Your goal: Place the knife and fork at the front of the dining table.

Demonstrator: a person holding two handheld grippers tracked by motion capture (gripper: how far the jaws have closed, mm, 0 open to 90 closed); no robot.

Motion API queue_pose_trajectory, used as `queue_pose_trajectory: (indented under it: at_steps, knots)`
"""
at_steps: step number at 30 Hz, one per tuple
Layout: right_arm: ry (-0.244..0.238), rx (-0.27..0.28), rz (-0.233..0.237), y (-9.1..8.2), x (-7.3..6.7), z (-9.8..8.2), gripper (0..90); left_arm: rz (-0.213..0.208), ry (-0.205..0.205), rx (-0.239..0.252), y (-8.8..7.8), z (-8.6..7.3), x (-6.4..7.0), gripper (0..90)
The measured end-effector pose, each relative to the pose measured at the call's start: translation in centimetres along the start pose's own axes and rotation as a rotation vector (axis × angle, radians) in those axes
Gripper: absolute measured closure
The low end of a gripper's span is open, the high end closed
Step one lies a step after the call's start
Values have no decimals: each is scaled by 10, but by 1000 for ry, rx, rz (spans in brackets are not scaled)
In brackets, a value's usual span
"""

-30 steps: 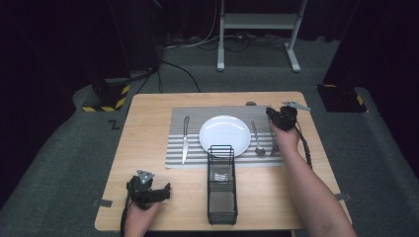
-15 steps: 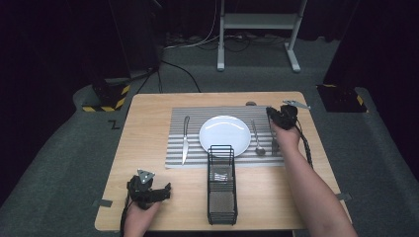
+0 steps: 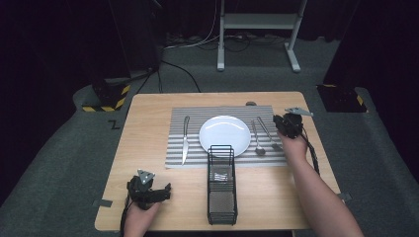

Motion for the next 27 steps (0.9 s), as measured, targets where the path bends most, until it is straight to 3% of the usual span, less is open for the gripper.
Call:
queue_pose_trajectory:
  at_steps: [6,9,11,18,22,27]
  knots:
    - [-51,-94,-61,-29,7,-43,852,-9,6,0,0,-1,1,4]
    - [-66,-143,-72,-34,7,-58,852,-15,9,2,-1,-1,0,5]
    - [-78,-167,-55,-36,2,-65,851,-20,7,3,-1,-1,0,4]
    - [-98,-154,-23,-51,-17,-78,836,-25,12,3,-2,-2,0,4]
    - [-85,-139,-23,-66,-18,-85,770,-19,26,1,-3,-3,2,7]
    - [-98,-170,-36,-85,-16,-107,587,-17,25,0,-3,-3,2,7]
Point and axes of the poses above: each handheld gripper's, and its own axes: y roughly forward along the jaws, z roughly out of its top, x roughly to its right, the point moved 2 cm from there along y, roughly forward along the jaws, and after that the axes turned 4 degrees about -x, right-handed, at the moved point
